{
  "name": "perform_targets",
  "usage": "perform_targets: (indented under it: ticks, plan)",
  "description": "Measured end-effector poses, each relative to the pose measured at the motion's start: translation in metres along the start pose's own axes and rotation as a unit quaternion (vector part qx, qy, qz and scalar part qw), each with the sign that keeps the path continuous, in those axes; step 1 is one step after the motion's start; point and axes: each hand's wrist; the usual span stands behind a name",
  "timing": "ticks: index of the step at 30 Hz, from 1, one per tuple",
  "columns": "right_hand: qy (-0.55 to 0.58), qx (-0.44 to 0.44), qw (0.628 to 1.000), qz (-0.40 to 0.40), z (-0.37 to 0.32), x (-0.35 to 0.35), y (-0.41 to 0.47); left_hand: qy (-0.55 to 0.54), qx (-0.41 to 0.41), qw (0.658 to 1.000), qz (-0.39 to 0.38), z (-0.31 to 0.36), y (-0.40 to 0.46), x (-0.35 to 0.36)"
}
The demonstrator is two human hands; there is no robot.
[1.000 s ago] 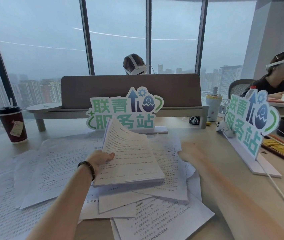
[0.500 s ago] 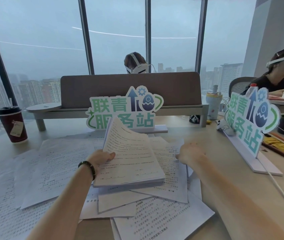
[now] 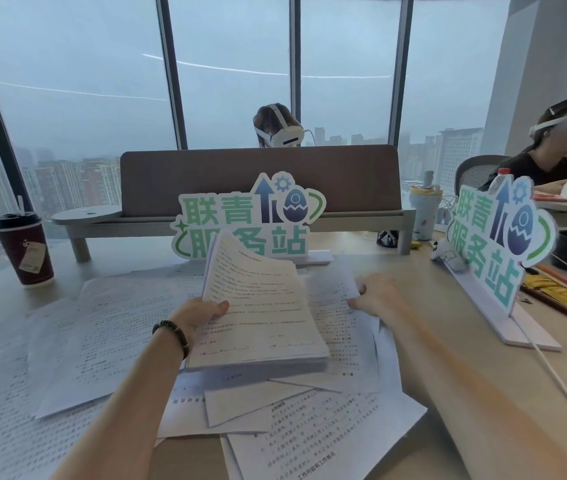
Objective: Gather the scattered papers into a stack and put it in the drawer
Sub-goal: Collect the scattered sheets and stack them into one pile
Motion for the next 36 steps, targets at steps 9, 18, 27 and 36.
perform_targets:
  ticks: [9, 18, 27, 36]
  plan:
    - [0.055, -0.005, 0.996, 0.064, 0.011, 0.002, 0.004, -0.005, 0.005, 1.0, -0.011, 0.001, 0.0, -0.001]
    - [0.015, 0.08, 0.993, -0.09, 0.003, -0.028, -0.001, -0.003, 0.003, 1.0, -0.01, -0.001, 0.003, -0.002]
    - [-0.049, 0.076, 0.989, -0.116, 0.005, -0.027, -0.004, -0.013, 0.002, 1.0, -0.009, 0.0, 0.003, -0.002]
    - [0.117, 0.015, 0.993, -0.021, 0.01, -0.008, 0.006, 0.009, -0.001, 1.0, -0.01, -0.002, 0.007, -0.004]
Point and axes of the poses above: each hand's wrist, its own y-axis towards the middle knuckle, its own x-axis out of the palm, z = x × y, and after that the axes turned 10 degrees about y, right-handed
